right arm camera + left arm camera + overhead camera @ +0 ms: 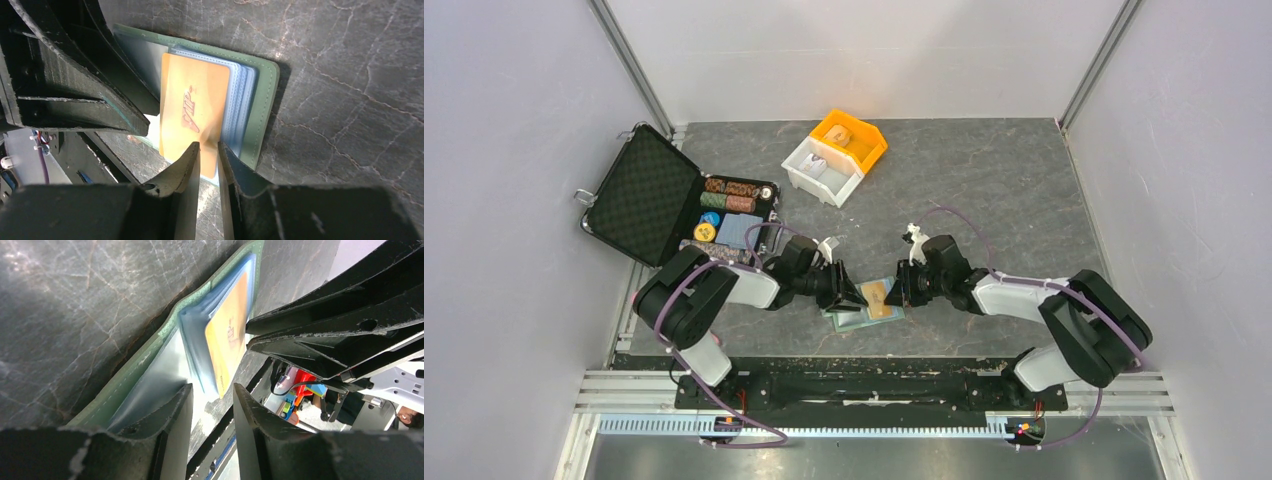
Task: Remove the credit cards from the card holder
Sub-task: Remove the credit card from the card holder.
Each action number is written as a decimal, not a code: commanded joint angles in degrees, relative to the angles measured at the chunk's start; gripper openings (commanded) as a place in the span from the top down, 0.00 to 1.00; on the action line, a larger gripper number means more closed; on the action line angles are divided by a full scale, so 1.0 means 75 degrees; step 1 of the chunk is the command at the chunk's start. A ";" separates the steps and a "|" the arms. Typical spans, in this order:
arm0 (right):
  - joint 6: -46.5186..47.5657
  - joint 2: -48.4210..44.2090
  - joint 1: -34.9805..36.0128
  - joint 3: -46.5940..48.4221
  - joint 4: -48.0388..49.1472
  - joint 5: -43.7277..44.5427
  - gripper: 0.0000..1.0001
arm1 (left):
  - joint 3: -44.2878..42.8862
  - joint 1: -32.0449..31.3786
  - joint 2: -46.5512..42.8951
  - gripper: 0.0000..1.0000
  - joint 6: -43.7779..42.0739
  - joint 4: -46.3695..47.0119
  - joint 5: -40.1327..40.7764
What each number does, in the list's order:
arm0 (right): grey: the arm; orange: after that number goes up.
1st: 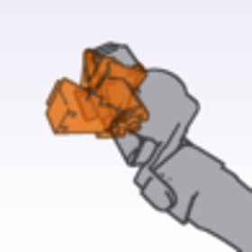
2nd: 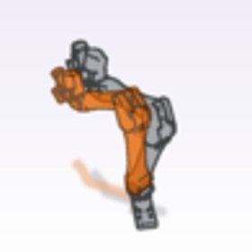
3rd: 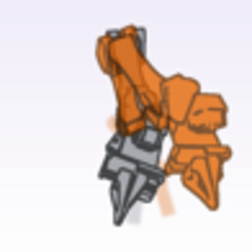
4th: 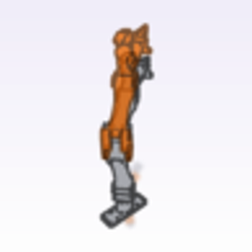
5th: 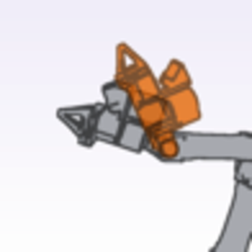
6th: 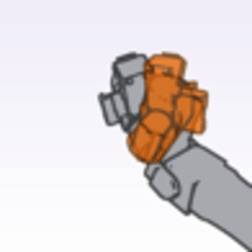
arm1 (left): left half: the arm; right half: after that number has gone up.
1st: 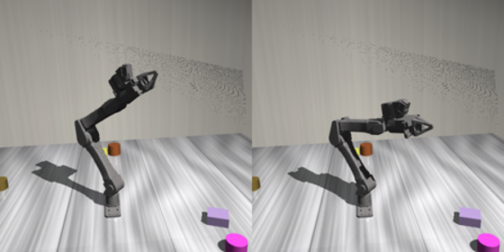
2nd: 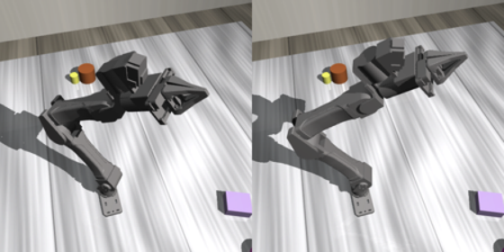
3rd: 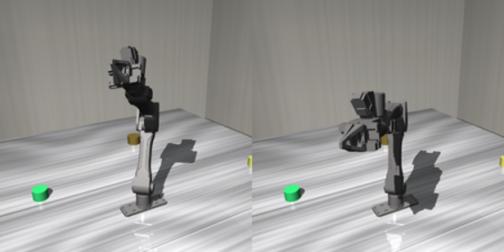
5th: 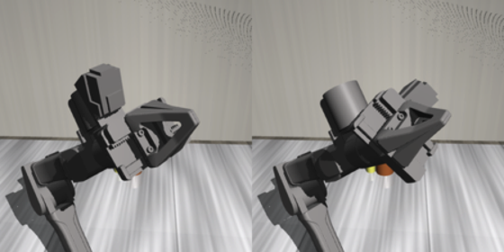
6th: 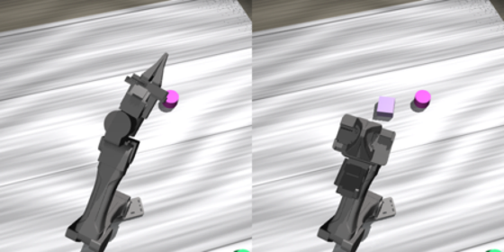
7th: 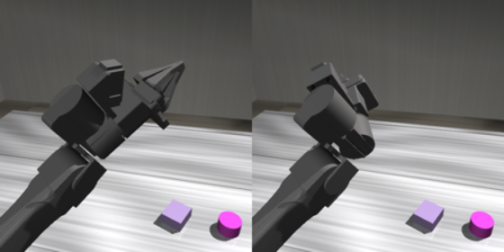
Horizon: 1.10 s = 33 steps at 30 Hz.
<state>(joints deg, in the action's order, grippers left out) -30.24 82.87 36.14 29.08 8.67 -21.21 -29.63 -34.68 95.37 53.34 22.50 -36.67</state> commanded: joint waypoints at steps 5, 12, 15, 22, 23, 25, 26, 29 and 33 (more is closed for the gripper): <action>-0.0020 0.0516 0.0061 -0.0050 0.0404 -0.0154 0.78 | 0.0136 0.0018 0.0282 0.58 -0.0116 0.0653 -0.0033; -0.0183 0.0613 0.0138 -0.0161 0.0619 -0.0139 0.85 | 0.0206 0.0015 0.0394 0.58 -0.0081 0.0839 -0.0051; -0.0252 0.0674 0.0157 -0.0240 0.0732 -0.0177 0.89 | 0.0212 0.0018 0.0453 0.58 -0.0070 0.0909 -0.0086; -0.0455 0.0814 0.0195 -0.0449 0.1013 -0.0188 0.93 | 0.0323 -0.0006 0.0391 0.58 -0.0080 0.1037 0.0012; -0.0456 0.0782 0.0197 -0.0472 0.1013 -0.0169 0.93 | 0.0329 -0.0016 0.0397 0.58 -0.0081 0.1064 0.0011; -0.0456 0.0741 0.0197 -0.0519 0.1012 -0.0115 0.93 | 0.0333 -0.0040 0.0425 0.58 -0.0081 0.1116 0.0008; -0.0479 0.0720 0.0206 -0.0540 0.1022 -0.0102 0.94 | 0.0335 -0.0042 0.0440 0.59 -0.0082 0.1124 0.0008; -0.0570 0.0696 0.0219 -0.0635 0.1138 -0.0078 0.94 | 0.0350 -0.0052 0.0464 0.61 -0.0081 0.1143 0.0010; -0.0629 0.0699 0.0224 -0.0678 0.1201 -0.0084 0.94 | 0.0408 -0.0052 0.0453 0.66 -0.0014 0.1240 0.0002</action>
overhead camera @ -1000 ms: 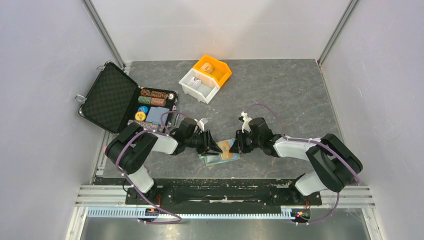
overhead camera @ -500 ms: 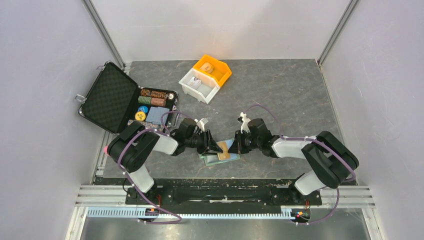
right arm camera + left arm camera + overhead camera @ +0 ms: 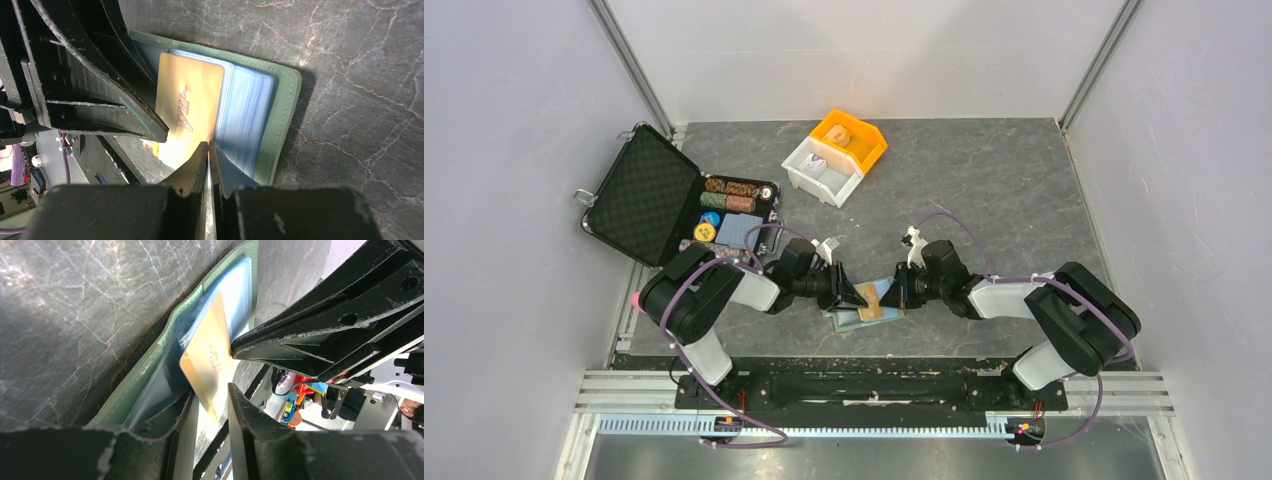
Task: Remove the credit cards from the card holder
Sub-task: Remove the credit card from the card holder.
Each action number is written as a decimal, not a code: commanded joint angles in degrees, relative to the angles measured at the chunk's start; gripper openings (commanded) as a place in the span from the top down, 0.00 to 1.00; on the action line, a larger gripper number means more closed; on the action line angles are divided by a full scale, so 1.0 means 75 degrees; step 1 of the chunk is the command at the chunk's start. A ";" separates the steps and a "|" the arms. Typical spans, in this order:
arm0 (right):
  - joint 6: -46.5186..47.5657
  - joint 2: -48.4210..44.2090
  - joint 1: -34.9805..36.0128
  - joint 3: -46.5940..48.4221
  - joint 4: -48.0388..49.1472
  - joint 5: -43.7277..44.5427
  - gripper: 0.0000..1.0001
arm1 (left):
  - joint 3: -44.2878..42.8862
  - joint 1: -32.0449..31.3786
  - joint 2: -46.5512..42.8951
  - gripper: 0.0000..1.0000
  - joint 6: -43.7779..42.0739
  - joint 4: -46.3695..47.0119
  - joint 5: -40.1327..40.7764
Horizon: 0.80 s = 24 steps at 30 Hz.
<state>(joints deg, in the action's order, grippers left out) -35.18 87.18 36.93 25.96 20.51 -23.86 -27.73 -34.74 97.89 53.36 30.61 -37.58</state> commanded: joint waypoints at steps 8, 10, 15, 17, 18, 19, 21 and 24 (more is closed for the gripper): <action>0.0050 0.0154 0.0115 -0.0237 -0.0449 0.0355 0.95 | 0.0440 -0.0046 -0.0229 0.62 0.0033 0.0283 0.0166; 0.0060 0.0143 0.0115 -0.0256 -0.0461 0.0367 0.95 | 0.0558 -0.0044 -0.0345 0.62 0.0054 0.0438 0.0166; 0.0034 0.0140 0.0115 -0.0304 -0.0469 0.0415 0.95 | 0.0772 -0.0047 -0.0467 0.68 0.0178 0.0937 0.0069; 0.0032 0.0120 0.0115 -0.0319 -0.0467 0.0427 0.95 | 0.0814 -0.0044 -0.0459 0.72 0.0253 0.1078 0.0054; 0.0027 0.0113 0.0107 -0.0320 -0.0463 0.0426 0.95 | 0.0814 -0.0044 -0.0434 0.74 0.0261 0.1097 0.0045; 0.0028 0.0112 0.0115 -0.0309 -0.0471 0.0426 0.95 | 0.0814 -0.0044 -0.0413 0.76 0.0273 0.1132 0.0032; 0.0027 0.0104 0.0114 -0.0308 -0.0467 0.0426 0.95 | 0.0814 -0.0047 -0.0367 0.78 0.0305 0.1206 0.0008; 0.0027 0.0086 0.0115 -0.0297 -0.0481 0.0427 0.95 | 0.0843 -0.0050 -0.0289 0.79 0.0429 0.1467 -0.0069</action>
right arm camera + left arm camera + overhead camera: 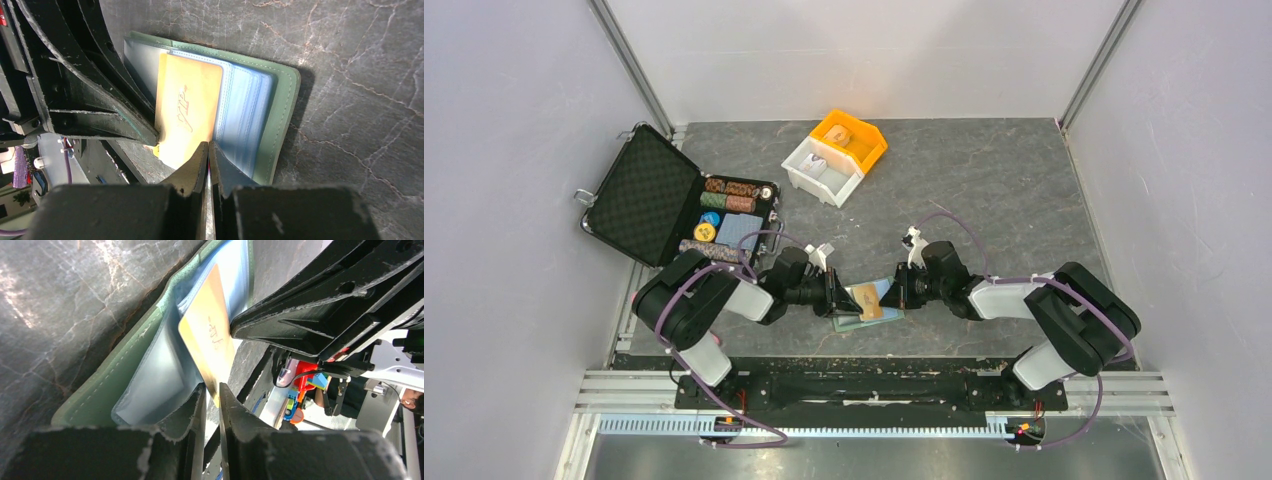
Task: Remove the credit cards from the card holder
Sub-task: Remove the credit card from the card holder.
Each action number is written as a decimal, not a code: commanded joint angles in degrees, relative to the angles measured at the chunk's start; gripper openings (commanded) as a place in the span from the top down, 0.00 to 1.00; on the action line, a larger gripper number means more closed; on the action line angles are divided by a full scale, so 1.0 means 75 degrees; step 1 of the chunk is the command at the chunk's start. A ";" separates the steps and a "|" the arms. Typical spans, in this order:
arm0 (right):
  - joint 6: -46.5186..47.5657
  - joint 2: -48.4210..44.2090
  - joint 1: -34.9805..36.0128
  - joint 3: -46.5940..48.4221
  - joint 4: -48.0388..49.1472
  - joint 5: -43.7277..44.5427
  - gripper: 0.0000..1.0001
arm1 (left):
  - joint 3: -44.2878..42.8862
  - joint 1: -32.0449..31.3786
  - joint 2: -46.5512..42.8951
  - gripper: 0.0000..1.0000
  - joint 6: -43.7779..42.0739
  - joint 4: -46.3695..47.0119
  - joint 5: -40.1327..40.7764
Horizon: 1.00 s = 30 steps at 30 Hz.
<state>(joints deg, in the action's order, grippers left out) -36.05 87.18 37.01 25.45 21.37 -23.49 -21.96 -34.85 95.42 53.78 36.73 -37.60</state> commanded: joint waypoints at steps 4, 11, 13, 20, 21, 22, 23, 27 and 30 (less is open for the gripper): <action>0.0145 0.0089 0.0104 -0.0241 -0.0591 0.0377 0.95 | 0.0103 -0.0029 0.0150 0.85 0.0608 0.1018 -0.0191; 0.0161 0.0077 0.0104 -0.0253 -0.0616 0.0412 0.95 | 0.0267 -0.0017 0.0224 0.98 0.0822 0.1273 -0.0091; 0.0167 0.0084 0.0102 -0.0241 -0.0643 0.0439 0.95 | 0.0311 0.0014 0.0256 0.98 0.0842 0.1267 -0.0061; 0.0225 0.0078 0.0098 -0.0230 -0.0731 0.0524 0.95 | 0.0466 0.0375 0.0279 0.98 0.0779 0.1126 -0.0178; 0.0232 0.0062 0.0104 -0.0219 -0.0758 0.0524 0.95 | 0.0477 0.0449 0.0250 0.98 0.0742 0.1046 -0.0217; 0.0247 0.0045 0.0098 -0.0218 -0.0779 0.0539 0.96 | 0.0497 0.0522 0.0200 0.98 0.0695 0.0952 -0.0235; 0.0267 0.0031 0.0098 -0.0207 -0.0822 0.0564 0.95 | 0.0512 0.0564 0.0164 0.98 0.0662 0.0880 -0.0236; 0.0329 0.0018 0.0103 -0.0162 -0.0924 0.0623 0.96 | 0.0507 0.0656 -0.0093 0.98 0.0418 0.0354 -0.0176; 0.0319 0.0036 0.0103 -0.0142 -0.0929 0.0618 0.96 | 0.0513 0.0673 -0.0310 0.98 0.0286 0.0008 -0.0068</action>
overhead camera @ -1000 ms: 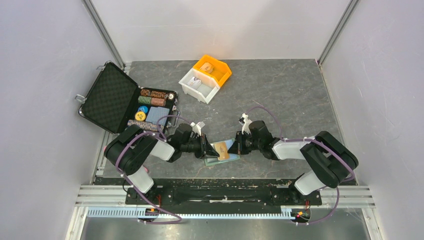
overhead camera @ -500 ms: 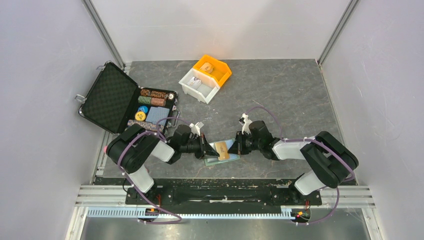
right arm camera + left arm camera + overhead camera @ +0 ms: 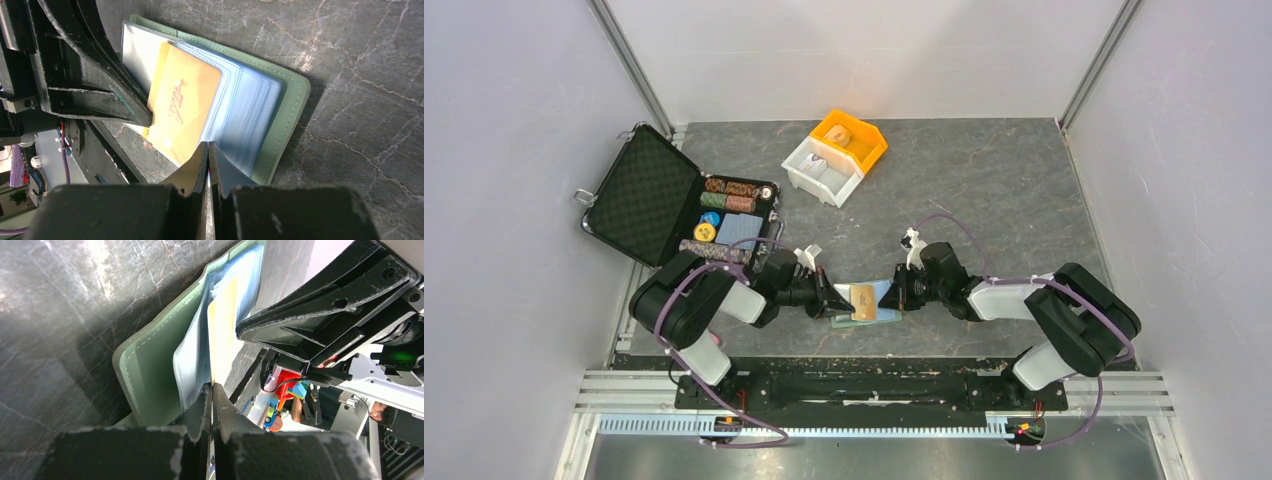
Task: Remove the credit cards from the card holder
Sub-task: Remove the credit card from the card holder.
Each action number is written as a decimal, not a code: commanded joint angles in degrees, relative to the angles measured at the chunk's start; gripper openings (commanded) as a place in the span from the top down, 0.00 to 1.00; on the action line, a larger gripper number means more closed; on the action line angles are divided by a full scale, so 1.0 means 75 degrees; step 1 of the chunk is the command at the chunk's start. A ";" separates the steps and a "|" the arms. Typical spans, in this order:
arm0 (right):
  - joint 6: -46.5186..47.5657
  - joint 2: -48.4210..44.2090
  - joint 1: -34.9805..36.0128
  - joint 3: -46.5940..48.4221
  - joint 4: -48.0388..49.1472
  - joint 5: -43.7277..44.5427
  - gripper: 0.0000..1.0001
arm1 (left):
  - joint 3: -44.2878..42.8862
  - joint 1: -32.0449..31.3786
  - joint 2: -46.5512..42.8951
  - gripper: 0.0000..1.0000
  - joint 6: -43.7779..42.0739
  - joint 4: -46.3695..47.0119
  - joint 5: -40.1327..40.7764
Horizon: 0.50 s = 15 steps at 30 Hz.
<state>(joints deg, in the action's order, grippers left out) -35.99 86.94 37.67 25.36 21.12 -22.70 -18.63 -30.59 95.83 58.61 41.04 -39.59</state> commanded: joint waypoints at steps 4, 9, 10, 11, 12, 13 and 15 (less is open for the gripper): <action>0.0340 0.0086 0.0018 -0.0060 -0.0948 0.0513 0.96 | 0.0070 0.0104 -0.0509 0.98 -0.0375 -0.0735 0.0261; 0.0404 0.0048 0.0017 0.0015 -0.0953 0.0460 0.95 | 0.0047 0.0106 -0.0361 0.98 -0.0127 -0.0517 0.0105; 0.0418 0.0037 0.0016 0.0037 -0.0962 0.0450 0.95 | 0.0037 0.0103 -0.0294 0.98 -0.0068 -0.0416 0.0050; 0.0427 0.0040 0.0016 0.0049 -0.0972 0.0448 0.95 | 0.0035 0.0106 -0.0239 0.97 -0.0016 -0.0308 -0.0029; 0.0448 0.0039 0.0013 0.0052 -0.0988 0.0442 0.95 | 0.0046 0.0106 -0.0206 0.97 0.0048 -0.0217 -0.0068; 0.0455 0.0038 0.0019 0.0052 -0.0987 0.0458 0.95 | 0.0057 0.0106 -0.0176 0.98 0.0081 -0.0134 -0.0087; 0.0458 0.0035 0.0014 0.0052 -0.0997 0.0470 0.95 | 0.0119 0.0117 -0.0228 0.98 0.0162 -0.0057 -0.0031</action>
<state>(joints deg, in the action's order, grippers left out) -35.35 86.85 37.67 25.93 19.99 -22.68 -18.55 -30.17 93.58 58.59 37.95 -39.57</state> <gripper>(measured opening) 0.049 0.032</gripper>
